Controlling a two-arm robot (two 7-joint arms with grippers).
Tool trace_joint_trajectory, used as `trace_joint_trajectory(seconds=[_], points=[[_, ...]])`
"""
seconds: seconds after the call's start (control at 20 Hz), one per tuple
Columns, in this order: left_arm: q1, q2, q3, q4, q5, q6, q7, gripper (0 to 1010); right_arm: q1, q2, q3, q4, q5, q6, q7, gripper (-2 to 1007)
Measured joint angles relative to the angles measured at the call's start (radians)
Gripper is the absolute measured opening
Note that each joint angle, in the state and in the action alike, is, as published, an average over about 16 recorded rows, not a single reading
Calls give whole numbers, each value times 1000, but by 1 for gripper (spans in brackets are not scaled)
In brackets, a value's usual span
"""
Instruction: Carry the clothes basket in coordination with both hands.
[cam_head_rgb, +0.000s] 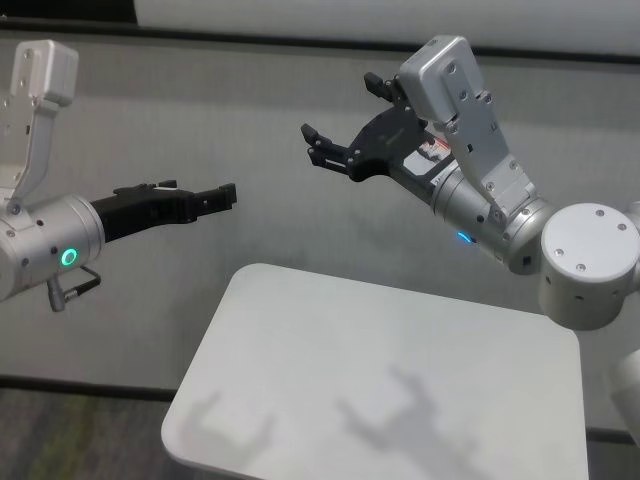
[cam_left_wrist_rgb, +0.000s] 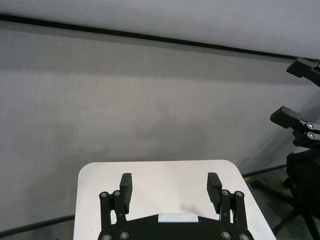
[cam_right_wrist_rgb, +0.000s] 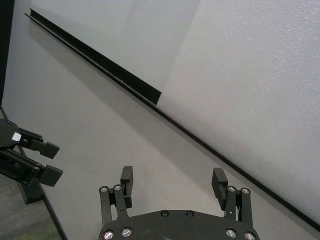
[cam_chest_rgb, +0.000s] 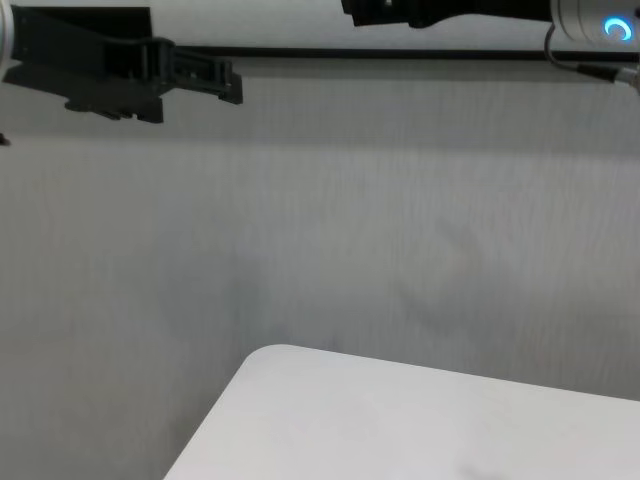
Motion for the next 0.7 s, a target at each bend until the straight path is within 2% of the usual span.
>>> trace_joint_trajectory(seconds=[0.7], points=[[1, -1, -1, 0, 1, -1, 0, 999, 0, 0, 0, 0, 0, 0, 0, 1005]])
